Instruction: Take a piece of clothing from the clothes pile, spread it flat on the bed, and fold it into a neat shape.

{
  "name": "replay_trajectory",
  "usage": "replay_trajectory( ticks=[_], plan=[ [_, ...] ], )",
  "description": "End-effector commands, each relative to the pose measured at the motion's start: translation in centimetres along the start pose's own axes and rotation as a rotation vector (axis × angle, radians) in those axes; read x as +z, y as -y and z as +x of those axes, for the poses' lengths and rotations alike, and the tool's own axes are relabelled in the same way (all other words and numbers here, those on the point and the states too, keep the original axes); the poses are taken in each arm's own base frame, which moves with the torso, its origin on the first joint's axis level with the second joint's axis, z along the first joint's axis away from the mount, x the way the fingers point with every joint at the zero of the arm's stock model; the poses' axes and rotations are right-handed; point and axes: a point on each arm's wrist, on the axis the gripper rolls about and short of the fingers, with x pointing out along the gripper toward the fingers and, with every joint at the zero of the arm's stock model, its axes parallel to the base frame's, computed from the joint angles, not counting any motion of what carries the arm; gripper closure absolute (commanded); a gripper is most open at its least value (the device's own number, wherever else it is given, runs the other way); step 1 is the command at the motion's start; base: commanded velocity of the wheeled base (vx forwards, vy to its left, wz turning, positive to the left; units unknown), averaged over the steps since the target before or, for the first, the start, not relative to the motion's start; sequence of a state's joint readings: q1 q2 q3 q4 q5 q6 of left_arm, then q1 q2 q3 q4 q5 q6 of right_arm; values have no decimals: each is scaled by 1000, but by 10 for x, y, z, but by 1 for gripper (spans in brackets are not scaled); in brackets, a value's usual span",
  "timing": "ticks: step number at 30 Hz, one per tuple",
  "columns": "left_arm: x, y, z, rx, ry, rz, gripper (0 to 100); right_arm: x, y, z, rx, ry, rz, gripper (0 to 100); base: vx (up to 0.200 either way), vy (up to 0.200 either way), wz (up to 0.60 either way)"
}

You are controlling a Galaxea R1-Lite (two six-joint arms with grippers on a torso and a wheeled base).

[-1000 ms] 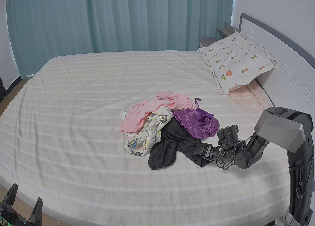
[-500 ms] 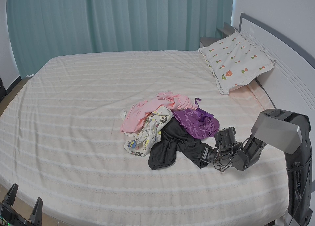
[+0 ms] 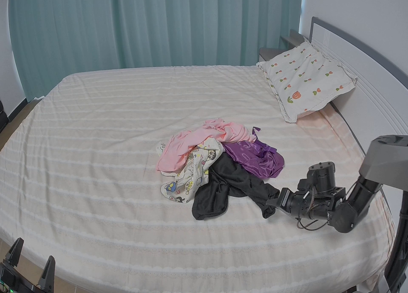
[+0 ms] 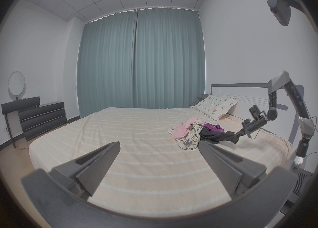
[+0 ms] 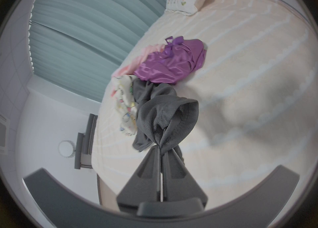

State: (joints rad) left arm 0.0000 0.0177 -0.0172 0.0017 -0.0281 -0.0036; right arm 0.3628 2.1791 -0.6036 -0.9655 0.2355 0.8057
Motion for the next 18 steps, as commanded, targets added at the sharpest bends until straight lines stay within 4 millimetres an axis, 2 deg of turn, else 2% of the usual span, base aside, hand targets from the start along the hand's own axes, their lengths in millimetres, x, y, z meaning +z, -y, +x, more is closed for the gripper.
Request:
replay_trajectory(
  ticks=[1, 3, 4, 5, 7, 13, 14, 15, 18],
  plan=[
    [-4, 0, 0, -1, 4, 4, 0, -11, -37, -80, 200, 55, -35, 100, 0, 0, 0],
    [-4, 0, 0, -1, 4, 2, 0, -15, -44, -91, 232, 63, -50, 100, 0, 0, 0],
    [-4, 0, 0, -3, 4, 1, 0, -20, -51, -104, 267, 65, -69, 100, 0, 0, 0],
    [-4, 0, 0, -3, 4, 1, 0, -20, -51, -104, 267, 65, -69, 100, 0, 0, 0],
    [-4, 0, 0, -7, 5, 8, 0, -24, -61, -126, 327, 86, -95, 100, 0, 0, 0],
    [-4, 0, 0, -15, 7, 15, 0, -29, -84, -165, 476, 141, -151, 100, 0, 0, 0],
    [-4, 0, 0, -15, 7, 15, 0, -29, -84, -165, 476, 141, -151, 100, 0, 0, 0],
    [-4, 1, 0, -24, 5, 8, 0, -32, -91, -178, 544, 139, -177, 100, 0, 0, 0],
    [-4, 1, 0, -38, 7, 16, 0, -34, -98, -190, 615, 127, -205, 100, 0, 0, 0]
  ],
)
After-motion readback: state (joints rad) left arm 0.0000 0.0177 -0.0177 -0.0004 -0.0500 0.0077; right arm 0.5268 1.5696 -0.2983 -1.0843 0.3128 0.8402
